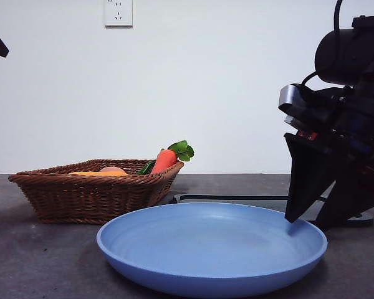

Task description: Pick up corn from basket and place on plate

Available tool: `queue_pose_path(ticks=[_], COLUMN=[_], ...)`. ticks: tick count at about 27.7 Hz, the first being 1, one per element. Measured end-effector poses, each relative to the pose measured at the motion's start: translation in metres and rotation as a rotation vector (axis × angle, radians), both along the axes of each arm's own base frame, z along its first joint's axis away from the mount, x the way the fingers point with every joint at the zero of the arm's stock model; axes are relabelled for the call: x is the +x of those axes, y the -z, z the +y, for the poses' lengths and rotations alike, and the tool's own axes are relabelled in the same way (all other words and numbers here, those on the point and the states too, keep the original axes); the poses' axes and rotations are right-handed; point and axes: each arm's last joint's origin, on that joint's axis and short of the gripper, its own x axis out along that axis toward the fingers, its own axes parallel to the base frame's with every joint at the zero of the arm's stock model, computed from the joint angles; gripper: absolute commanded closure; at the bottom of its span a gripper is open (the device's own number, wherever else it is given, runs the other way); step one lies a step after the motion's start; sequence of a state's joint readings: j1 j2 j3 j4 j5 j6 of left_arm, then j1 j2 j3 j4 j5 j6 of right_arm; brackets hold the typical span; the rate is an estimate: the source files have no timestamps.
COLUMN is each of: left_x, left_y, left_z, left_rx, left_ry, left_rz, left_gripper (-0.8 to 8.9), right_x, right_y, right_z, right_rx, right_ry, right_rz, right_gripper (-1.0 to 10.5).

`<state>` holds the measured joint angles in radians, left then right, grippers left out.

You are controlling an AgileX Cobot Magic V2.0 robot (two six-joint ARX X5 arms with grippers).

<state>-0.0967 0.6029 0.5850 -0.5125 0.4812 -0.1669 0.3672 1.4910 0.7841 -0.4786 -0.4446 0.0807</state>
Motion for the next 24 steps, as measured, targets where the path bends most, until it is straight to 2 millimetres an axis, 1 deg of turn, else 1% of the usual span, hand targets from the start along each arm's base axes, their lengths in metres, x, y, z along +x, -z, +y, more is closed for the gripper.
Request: queue_pose_path(ticks=[7,15,20,24], left_x=[0.0007,0.0011,0.0013,0.0055], left_y=[-0.0013,-0.0019,-0.0019,0.0005], left_z=[-0.0001,-0.0001,-0.0001,-0.0005], left_rx=[-0.002,-0.002,-0.002,0.000], left_ry=[0.000,0.000,0.000,0.000], left_rz=[-0.016,-0.024,-0.023,-0.004], left_gripper=[3.98,3.98,3.98,3.98], right_x=[-0.0023,-0.0007,0.0011,0.0010], right_y=[0.0016,0.0082,0.0069,0.0069], right_z=[0.0081,0.0088,0.0096,0.0094], right_rx=[0.004,-0.008,0.007,0.010], right_ry=[-0.035,-0.031,-0.016,0.000], right_rz=[0.000,0.025,0.019,0.030], right_gripper=[8.0,9.5,9.5,9.5])
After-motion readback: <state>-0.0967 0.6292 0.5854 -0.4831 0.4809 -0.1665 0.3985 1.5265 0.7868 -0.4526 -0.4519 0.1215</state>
